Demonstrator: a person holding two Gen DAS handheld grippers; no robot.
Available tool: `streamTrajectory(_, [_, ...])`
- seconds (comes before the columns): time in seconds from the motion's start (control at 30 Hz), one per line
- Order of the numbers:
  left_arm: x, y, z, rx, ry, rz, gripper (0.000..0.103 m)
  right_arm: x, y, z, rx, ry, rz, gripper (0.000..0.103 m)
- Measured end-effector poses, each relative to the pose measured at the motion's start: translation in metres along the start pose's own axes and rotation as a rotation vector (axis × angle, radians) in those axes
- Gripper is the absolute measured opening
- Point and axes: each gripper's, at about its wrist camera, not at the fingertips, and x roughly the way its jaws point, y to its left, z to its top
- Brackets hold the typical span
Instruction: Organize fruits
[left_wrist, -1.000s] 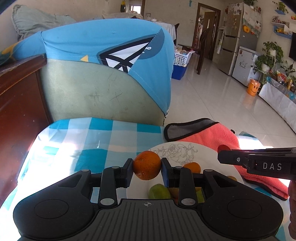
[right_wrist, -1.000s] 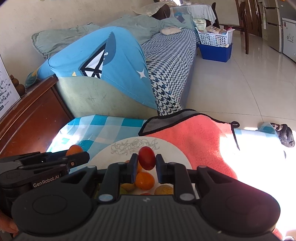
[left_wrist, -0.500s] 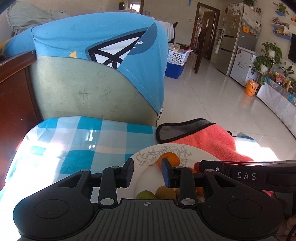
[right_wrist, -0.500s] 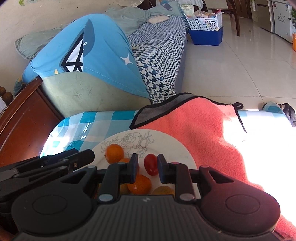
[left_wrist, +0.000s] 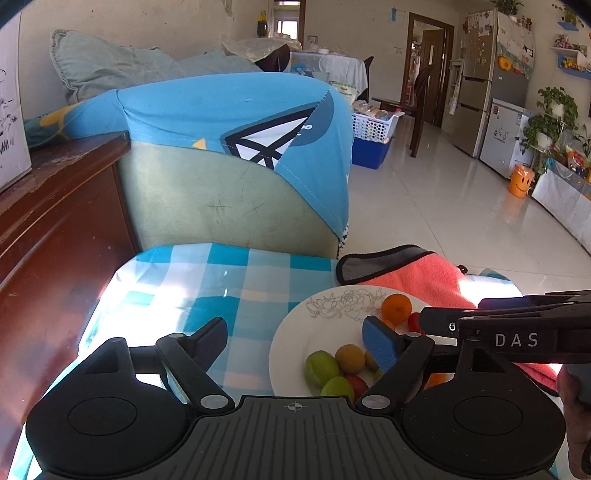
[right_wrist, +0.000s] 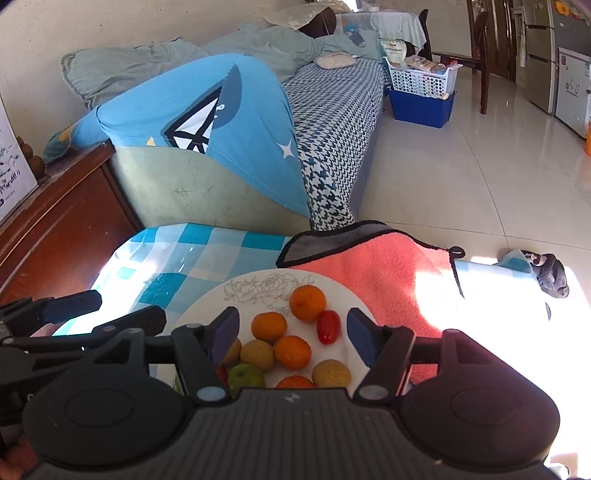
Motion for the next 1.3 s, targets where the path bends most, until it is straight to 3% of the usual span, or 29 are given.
streamTrajectory(0.27, [-0.027,-0.010,-0.022,0.074,0.080,0.072,0.093,-0.024,0.006,-0.018,-0.019,0.035,-0.024,0.084])
streamTrajectory(0.6, [-0.047,-0.023,-0.043,0.096,0.147,0.080,0.096,-0.050,0.005,-0.040,-0.023,0.107,-0.094,0.094])
streamTrajectory(1.07, [-0.024,-0.017,-0.042,0.044,0.233,0.145,0.096,-0.033,0.004,-0.044,-0.030,0.189,-0.172,0.098])
streamTrajectory(1.3, [-0.020,-0.017,-0.036,0.029,0.226,0.143,0.096,-0.024,0.006,-0.043,-0.039,0.195,-0.208,0.099])
